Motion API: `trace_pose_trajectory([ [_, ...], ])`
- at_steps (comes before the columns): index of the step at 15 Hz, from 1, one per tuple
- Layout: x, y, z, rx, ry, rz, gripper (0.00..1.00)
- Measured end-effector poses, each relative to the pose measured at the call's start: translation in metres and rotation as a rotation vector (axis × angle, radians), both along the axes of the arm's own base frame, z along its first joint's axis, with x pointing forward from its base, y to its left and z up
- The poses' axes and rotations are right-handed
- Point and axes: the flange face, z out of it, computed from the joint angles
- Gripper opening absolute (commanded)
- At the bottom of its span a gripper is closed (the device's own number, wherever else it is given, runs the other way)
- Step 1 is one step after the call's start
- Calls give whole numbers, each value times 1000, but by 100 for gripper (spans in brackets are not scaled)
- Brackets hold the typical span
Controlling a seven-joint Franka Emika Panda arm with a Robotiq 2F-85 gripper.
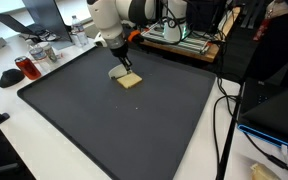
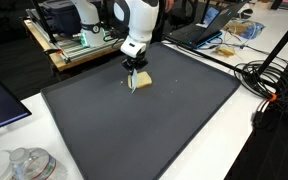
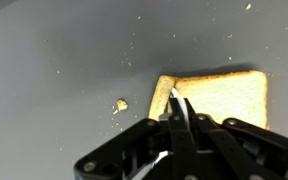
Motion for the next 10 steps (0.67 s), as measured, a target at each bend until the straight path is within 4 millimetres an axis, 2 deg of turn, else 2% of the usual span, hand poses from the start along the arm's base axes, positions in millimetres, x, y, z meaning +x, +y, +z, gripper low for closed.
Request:
trace_pose_trajectory([
  [10,-1,-14,4,48,0,-48,1],
])
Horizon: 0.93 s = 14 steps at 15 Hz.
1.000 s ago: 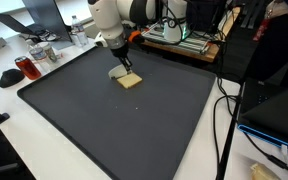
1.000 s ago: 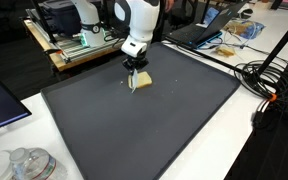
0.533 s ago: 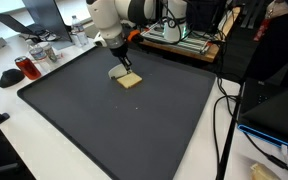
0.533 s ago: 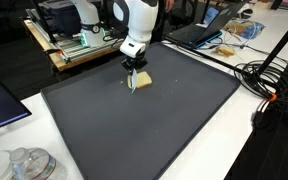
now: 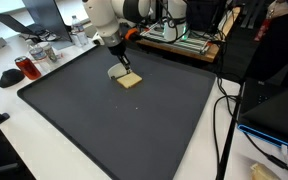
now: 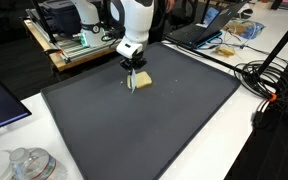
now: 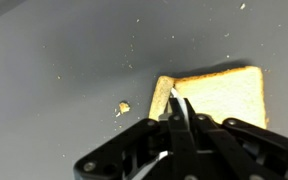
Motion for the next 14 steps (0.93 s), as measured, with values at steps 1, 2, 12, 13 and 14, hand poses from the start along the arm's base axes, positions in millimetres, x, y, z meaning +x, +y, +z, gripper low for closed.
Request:
trace_pose_trajectory([
  [1,0,-2,0,9,-1,-7,1],
  [2,0,-3,1,15,-2,-13,1],
  [12,-7,-17,18,53,-23,-25,1],
  [13,-8,-15,25,55,-34,-20,1],
  [14,-9,-12,33,56,-47,-15,1],
])
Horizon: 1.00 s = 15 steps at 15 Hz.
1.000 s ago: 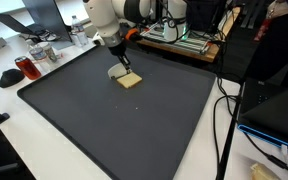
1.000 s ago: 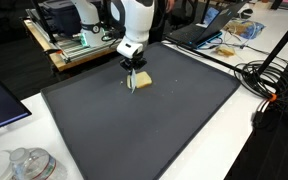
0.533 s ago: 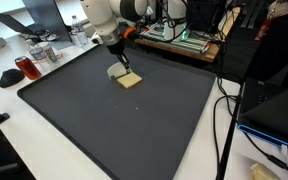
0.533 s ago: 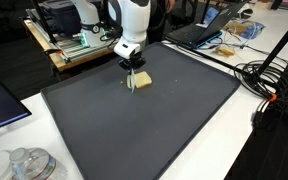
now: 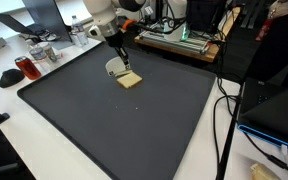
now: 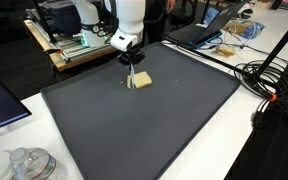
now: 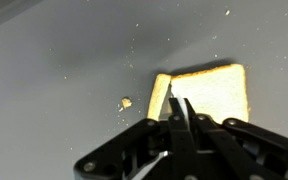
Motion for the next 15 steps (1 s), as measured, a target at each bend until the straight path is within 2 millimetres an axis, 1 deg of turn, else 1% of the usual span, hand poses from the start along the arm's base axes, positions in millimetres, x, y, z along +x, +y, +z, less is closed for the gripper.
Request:
trace_pose_trajectory([
  [2,-2,10,16,1,-25,16,1],
  [4,-4,25,29,-16,-46,28,1],
  [10,-11,85,50,-182,-132,49,1],
  [15,-15,125,69,-320,-271,57,1],
])
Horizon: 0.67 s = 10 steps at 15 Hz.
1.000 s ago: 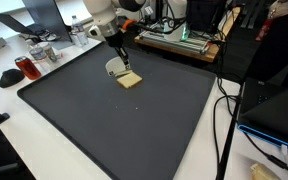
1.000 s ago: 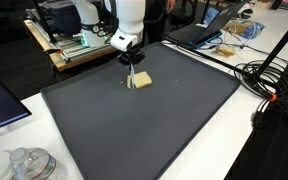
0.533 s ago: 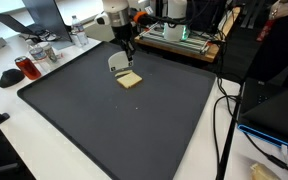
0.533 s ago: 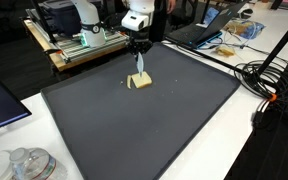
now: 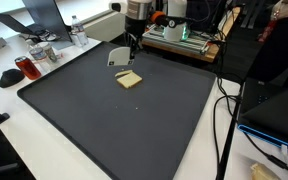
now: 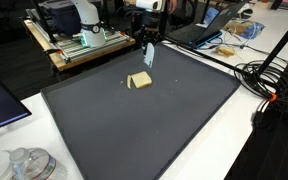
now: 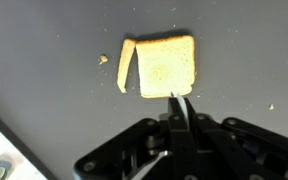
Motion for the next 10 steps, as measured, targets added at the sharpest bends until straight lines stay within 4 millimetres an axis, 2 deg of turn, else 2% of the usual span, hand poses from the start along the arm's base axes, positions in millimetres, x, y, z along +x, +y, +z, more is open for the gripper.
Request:
trace_pose_trajectory([
  [5,-5,27,4,-111,-113,-27,1],
  [10,-15,54,2,-179,-132,-43,1],
])
